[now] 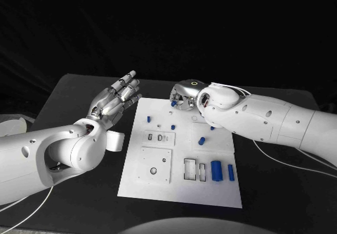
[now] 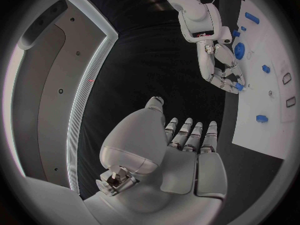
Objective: Assemble the parts on the task board
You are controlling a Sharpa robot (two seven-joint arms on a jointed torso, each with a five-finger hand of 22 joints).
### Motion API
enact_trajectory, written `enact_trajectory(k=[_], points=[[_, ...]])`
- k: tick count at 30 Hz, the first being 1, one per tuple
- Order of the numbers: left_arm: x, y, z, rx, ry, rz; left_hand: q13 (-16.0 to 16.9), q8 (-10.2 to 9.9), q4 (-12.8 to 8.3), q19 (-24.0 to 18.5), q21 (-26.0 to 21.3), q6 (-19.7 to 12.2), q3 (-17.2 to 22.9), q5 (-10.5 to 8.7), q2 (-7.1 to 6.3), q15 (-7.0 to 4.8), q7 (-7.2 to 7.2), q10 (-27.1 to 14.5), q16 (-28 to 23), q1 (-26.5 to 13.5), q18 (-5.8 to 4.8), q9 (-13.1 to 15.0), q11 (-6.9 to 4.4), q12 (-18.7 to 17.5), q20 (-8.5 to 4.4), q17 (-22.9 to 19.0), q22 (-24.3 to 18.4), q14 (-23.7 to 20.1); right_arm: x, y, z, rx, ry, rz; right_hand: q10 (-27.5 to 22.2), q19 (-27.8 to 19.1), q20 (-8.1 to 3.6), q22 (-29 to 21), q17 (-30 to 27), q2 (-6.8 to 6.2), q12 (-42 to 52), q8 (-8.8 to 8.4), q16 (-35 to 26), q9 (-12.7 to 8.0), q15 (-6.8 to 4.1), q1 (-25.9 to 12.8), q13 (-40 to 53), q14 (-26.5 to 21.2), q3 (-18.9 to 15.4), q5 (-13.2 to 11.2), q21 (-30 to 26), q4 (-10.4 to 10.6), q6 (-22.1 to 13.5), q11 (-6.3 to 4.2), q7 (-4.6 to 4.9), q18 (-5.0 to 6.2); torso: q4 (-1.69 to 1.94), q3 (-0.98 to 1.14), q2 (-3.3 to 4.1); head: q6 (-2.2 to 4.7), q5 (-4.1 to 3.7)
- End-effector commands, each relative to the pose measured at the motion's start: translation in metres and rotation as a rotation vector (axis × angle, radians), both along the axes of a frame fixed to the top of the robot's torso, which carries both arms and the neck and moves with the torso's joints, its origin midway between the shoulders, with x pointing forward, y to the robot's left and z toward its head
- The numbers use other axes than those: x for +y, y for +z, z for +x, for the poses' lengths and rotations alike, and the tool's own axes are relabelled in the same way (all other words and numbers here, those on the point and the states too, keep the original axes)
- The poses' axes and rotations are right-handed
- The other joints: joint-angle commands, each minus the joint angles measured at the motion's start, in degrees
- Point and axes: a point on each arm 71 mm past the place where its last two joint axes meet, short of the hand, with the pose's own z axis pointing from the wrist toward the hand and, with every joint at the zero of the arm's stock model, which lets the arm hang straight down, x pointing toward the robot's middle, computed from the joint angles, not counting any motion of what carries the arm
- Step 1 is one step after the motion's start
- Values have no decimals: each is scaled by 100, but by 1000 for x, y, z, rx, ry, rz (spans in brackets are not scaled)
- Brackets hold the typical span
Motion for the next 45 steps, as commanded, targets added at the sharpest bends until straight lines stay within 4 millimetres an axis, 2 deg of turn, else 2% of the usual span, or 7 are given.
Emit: enact_trajectory(k=[1,4,8,26,29,36,45], points=[[-2,1,0,-5,-19,-13,4,19,0,39,24,-1,38,30,-5,48,24,-6,22,50,53,2,54,20,-12,9,5,1,-1,-2,0,17,-20,-7,-752,-116,22,21,2,-71,-15,-205,-11,-252,25,-108,-5,-134,-99,-164,-21,17,-811,94,-170,13,1,2,-3,-5,4],[-2,1,0,-4,-20,-14,3,18,-2,40,25,-2,41,33,-4,49,25,-12,20,54,52,2,55,16,-13,8,5,0,-4,-1,1,6,-40,-1,-1400,-234,77,46,9,-79,29,-257,2,-630,92,-174,15,-294,-302,-279,-107,0,-2297,161,-346,17,7,4,-1,2,5],[-2,1,1,-3,-20,-14,3,18,-4,41,25,-5,45,35,-4,50,28,-14,23,60,52,1,57,16,-13,9,5,1,-11,3,3,-43,-53,38,-1444,-234,91,72,20,-65,67,-293,44,-746,85,-192,22,-306,-388,-286,-117,1,-2734,157,-374,19,7,4,-6,9,8],[2,0,0,3,-16,-12,4,15,-16,47,28,-17,61,47,-8,64,36,-12,35,85,46,-1,68,30,-10,11,6,10,-97,47,-28,-96,-103,109,110,-313,-66,313,67,78,2614,262,205,-476,-190,-37,1451,-409,-422,-94,-211,-26,-599,-398,9,-27,-31,6,-8,70,9],[2,0,1,5,-19,-13,8,15,-19,50,30,-17,69,50,-7,69,42,1,40,93,43,-1,76,47,-9,12,6,14,-110,42,-32,-50,-134,84,-420,-283,-98,521,905,49,4955,197,1001,-429,-218,-212,3571,-304,-535,-245,-125,115,-467,-416,-57,-11,-34,17,-6,71,17],[1,-1,1,9,-27,-14,10,18,-22,52,30,-9,82,52,-4,80,61,6,46,106,36,0,92,59,-6,13,6,19,-135,24,-37,41,-211,26,2226,720,-199,2812,4508,102,8311,148,4312,-267,-242,-768,8017,616,-870,-507,1989,519,-399,-527,-109,-371,-27,12,-16,65,-4],[-1,-2,2,12,-37,-18,11,18,-26,58,33,-13,96,55,-1,98,73,8,59,119,26,0,103,69,-3,16,6,30,-144,8,-37,68,-242,-8,2796,1184,-215,4048,5734,139,8632,9,5342,-210,-255,-1045,8633,984,-1146,-679,3122,720,-531,-515,-65,-572,-4,7,-18,42,-14]])
